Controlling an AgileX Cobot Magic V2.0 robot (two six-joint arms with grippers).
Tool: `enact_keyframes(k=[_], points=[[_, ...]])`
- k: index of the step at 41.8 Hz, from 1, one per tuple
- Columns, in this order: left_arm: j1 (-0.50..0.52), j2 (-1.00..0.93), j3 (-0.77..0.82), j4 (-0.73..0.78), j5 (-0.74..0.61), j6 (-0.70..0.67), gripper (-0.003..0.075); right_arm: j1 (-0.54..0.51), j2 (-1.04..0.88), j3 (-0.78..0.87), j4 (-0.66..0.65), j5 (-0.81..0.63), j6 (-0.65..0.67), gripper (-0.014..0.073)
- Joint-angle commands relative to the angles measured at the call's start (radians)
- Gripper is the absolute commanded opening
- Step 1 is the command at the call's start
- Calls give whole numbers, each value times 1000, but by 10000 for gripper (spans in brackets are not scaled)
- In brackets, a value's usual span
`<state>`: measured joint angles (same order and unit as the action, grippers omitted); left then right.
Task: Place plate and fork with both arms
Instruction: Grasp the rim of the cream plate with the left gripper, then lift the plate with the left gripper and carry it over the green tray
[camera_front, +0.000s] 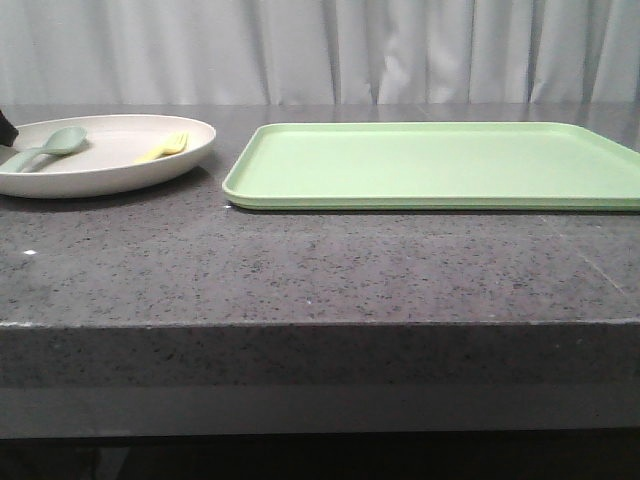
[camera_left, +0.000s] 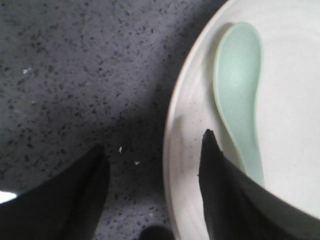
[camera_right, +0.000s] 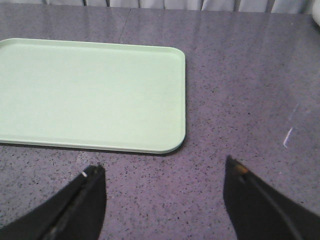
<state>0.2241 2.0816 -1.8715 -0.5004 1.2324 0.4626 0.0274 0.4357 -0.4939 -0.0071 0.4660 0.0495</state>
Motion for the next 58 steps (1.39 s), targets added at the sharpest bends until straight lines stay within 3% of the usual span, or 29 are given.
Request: enact_keyframes(k=[1, 5, 15, 26, 39, 58], points=[[-19, -41, -34, -28, 16, 7, 388, -5, 14, -35, -11, -62, -1, 526], [-21, -31, -34, -21, 26, 7, 365, -5, 14, -35, -11, -55, -1, 526], [-21, -31, -34, -25, 26, 7, 156, -5, 14, -35, -11, -54, -1, 526], [-21, -31, -34, -25, 26, 7, -13, -5, 14, -35, -11, -54, -1, 526], [-19, -54, -36, -60, 39, -7, -18, -5, 14, -35, -11, -54, -1, 526], [-23, -116, -36, -297, 39, -104, -18, -5, 14, -35, -11, -54, -1, 526]])
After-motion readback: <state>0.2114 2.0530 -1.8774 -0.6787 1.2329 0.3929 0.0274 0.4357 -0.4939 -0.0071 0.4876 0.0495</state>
